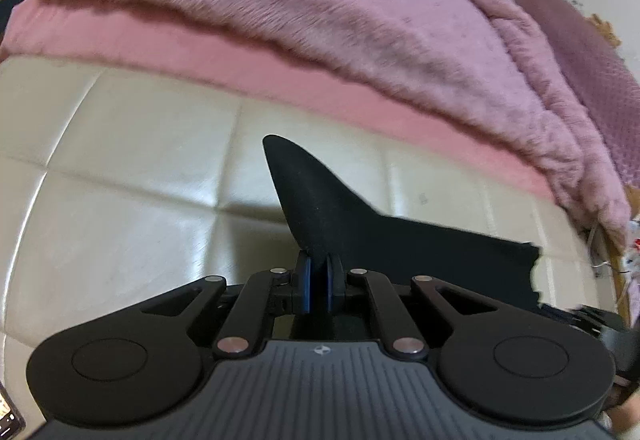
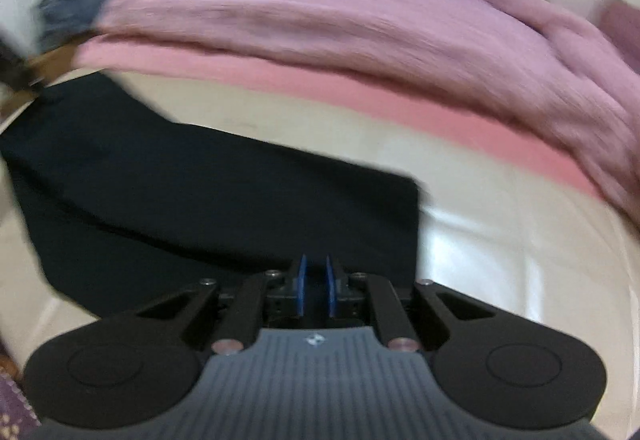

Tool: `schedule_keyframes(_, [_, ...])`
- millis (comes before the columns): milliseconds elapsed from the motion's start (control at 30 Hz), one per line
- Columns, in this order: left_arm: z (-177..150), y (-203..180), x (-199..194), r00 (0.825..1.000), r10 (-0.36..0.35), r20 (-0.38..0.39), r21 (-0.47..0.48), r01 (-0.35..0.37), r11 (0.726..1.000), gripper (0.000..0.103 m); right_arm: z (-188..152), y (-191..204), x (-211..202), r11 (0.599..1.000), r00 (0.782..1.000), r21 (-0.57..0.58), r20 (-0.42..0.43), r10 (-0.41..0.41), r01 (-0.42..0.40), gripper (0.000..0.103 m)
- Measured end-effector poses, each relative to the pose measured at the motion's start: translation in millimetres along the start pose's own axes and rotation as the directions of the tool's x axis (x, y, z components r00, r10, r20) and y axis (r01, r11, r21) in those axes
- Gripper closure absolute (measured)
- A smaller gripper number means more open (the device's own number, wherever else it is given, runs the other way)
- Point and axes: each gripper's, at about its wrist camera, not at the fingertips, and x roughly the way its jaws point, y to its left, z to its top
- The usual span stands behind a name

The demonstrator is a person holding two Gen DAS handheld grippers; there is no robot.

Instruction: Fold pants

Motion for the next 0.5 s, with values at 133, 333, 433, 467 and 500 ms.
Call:
schedule_keyframes(133, [9.1, -26.6, -11.9, 0.998, -0.053, 0.013, 0.005, 0.053, 0.999, 0.096, 30.3, 25.1, 30.6, 0.981, 0.993, -0.154, -0.004, 0.120, -0.119, 0.098])
schedule_keyframes(333, [26.9, -69.0, -16.2, 0.989, -0.141, 0.045, -0.008, 0.141, 0.990, 0.096, 62.1, 43.4, 83.1, 0.946, 0.982, -0.263, -0.021, 0.188, -0.187, 0.098])
schedule_keyframes(433, [34.9, -91.0, -13.6, 0.981, -0.187, 0.056, 0.014, 0.186, 0.982, 0.096, 76.1, 46.5, 100.7, 0.937, 0.978, -0.282, -0.014, 0.208, -0.204, 0.098])
schedule_keyframes(467, [37.0, -97.8, -12.0, 0.979, -0.196, 0.052, 0.021, 0.195, 0.981, 0.096, 81.1, 45.8, 107.5, 0.934, 0.975, -0.283, -0.011, 0.223, -0.217, 0.098])
schedule_keyframes(500, [38.7, -103.3, -10.3, 0.978, -0.203, 0.047, 0.029, 0.201, 0.979, 0.096, 85.1, 46.0, 114.8, 0.931, 0.973, -0.289, -0.008, 0.231, -0.224, 0.098])
